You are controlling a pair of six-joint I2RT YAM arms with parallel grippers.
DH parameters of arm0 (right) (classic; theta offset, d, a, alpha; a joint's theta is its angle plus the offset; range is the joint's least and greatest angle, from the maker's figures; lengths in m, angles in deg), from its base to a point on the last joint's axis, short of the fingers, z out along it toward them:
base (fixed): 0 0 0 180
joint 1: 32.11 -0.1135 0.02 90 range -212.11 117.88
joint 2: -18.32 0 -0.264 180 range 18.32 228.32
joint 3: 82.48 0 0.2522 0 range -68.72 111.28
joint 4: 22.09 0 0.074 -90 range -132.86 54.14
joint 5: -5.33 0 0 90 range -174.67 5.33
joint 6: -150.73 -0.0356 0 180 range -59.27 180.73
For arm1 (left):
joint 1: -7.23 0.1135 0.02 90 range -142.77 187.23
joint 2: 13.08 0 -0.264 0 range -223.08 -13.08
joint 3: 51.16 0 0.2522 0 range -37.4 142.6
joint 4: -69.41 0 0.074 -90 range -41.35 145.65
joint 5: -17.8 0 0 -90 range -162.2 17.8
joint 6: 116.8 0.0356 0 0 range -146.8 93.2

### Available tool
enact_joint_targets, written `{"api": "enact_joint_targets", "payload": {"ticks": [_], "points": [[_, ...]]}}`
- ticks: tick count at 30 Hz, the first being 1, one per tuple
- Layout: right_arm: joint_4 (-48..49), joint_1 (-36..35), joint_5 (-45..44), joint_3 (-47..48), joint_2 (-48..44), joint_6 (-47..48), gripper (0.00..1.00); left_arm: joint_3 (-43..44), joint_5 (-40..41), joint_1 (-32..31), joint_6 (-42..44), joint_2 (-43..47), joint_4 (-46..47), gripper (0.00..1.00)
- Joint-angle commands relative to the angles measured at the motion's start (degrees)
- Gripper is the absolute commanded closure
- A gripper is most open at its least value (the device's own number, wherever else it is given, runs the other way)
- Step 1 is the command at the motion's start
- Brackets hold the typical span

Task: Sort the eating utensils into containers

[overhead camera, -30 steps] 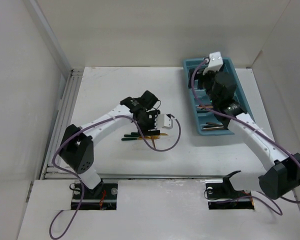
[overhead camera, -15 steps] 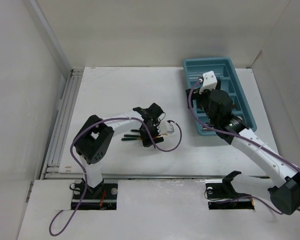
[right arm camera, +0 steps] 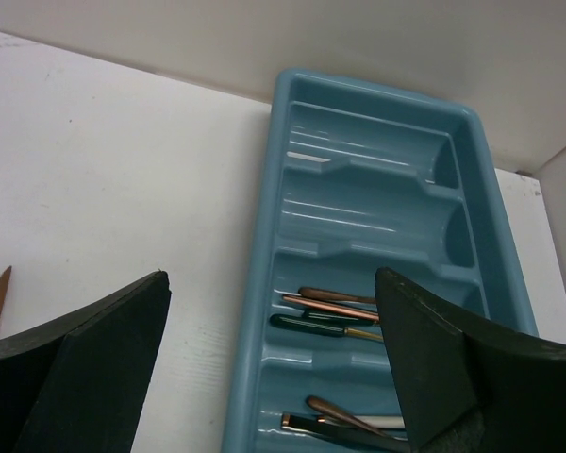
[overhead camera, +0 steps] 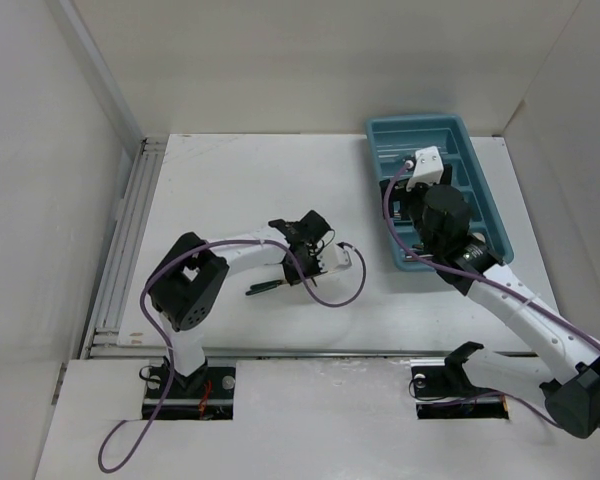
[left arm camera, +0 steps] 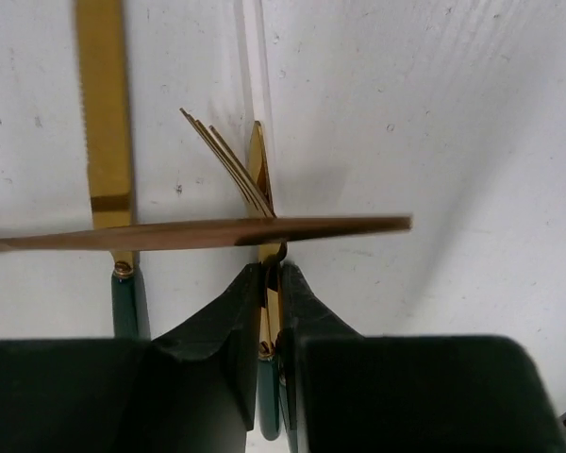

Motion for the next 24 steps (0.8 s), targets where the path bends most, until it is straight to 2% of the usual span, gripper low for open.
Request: {"api": "enact_joint_targets", "payload": {"ticks": [1, 4, 6, 7, 9, 15, 16, 19, 22, 24], "points": [[1.5, -0.2, -2.1, -0.1, -1.6, 0.4, 0.06, -4.9, 0.0, -0.2, 0.1, -2.6, -2.4, 1.0], [1.5, -0.2, -2.1, -0.1, -1.6, 0.4, 0.06, -4.4, 0.7, -0.2, -0.5, -2.6, -2.9, 1.0], [1.5, -0.2, -2.1, -0.1, -1.6, 0.4, 0.06, -3.5, 1.2, 0.5, -1.1, -2.6, -2.9, 0.9], [1.5, -0.2, -2.1, -0.1, -1.6, 0.4, 0.06, -2.7, 1.2, 1.6, -1.1, -2.6, -2.9, 0.9], [1.5, -0.2, -2.1, -0.1, -1.6, 0.9, 0.06, -1.6, 1.2, 3.6, -1.1, -2.6, -2.9, 1.0], [1.5, -0.2, -2.1, -0.1, -1.6, 1.5, 0.06, 9.8, -4.1, 14.2, 0.3, -8.3, -8.1, 1.0], [1.0, -0.2, -2.8, -0.1, -1.6, 1.5, 0.06, 11.2, -4.8, 14.8, 0.9, -8.9, -8.9, 0.96], [1.0, -0.2, -2.8, -0.1, -1.6, 1.5, 0.06, 13.8, -4.2, 15.4, 2.7, -8.9, -9.5, 0.63], [1.0, -0.2, -3.3, -0.1, -1.6, 1.5, 0.06, 15.5, 0.8, 16.1, 2.1, -11.6, -7.0, 0.49], [1.0, -0.2, -3.8, -0.1, -1.6, 2.0, 0.06, 18.5, 1.3, 17.6, 0.1, -15.0, -7.0, 0.47]]}}
